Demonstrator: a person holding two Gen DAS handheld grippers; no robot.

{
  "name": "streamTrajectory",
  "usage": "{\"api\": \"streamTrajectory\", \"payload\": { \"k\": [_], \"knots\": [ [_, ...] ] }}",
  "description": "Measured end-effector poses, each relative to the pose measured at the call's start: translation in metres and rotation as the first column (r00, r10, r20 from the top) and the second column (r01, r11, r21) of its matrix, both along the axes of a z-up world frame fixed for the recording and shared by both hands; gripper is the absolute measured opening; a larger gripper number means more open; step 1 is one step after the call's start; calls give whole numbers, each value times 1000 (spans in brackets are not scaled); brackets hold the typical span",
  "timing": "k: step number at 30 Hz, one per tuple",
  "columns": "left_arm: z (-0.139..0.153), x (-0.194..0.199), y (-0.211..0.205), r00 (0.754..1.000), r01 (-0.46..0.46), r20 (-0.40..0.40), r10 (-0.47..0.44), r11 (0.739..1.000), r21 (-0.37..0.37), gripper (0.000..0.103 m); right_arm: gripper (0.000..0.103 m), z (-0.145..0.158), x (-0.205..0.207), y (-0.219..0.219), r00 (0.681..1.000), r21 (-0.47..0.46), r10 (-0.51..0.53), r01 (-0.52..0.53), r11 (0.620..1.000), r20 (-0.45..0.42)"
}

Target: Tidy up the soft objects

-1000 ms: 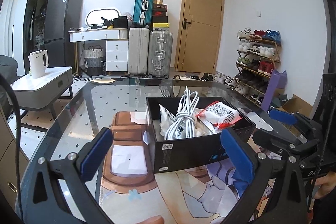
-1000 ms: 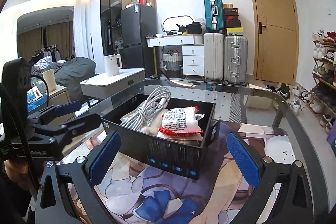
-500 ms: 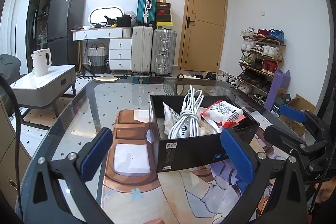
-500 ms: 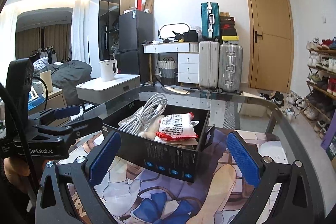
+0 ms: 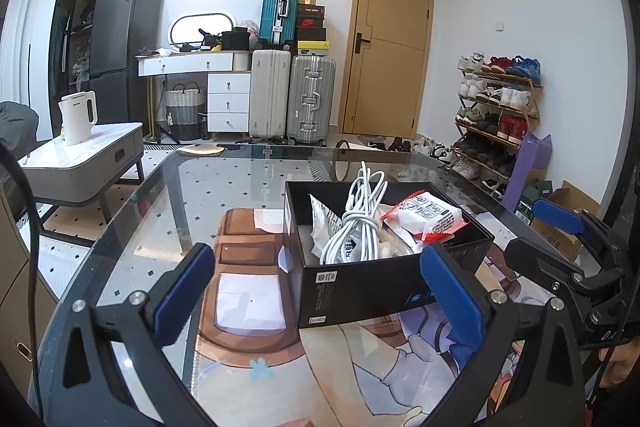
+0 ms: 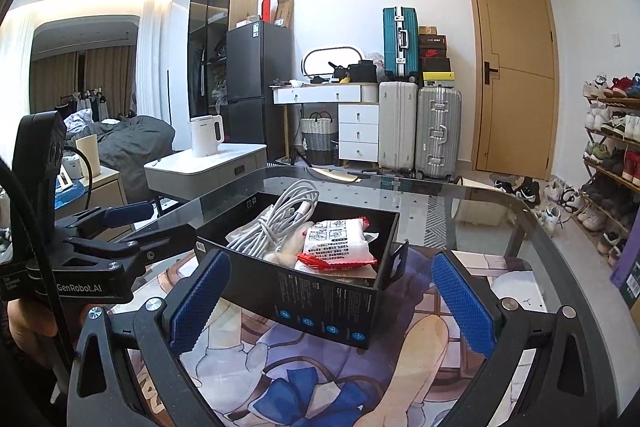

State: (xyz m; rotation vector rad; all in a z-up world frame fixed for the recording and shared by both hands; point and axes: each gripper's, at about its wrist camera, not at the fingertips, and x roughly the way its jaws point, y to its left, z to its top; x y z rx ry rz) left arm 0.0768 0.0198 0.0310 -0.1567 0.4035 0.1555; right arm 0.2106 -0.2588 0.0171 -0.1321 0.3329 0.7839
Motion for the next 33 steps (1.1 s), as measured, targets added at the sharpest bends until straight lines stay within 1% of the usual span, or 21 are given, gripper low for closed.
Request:
{"api": "streamTrajectory", "payload": {
  "k": [25,33],
  "knots": [
    [1,2,0,1000,2,-10,-2,1000,-5,103,102,0,1,-3,1000,3,-3,3,1000,3],
    [0,3,-1,1000,3,-9,-3,1000,5,103,102,0,1,-3,1000,4,-3,3,1000,3]
  ]
}}
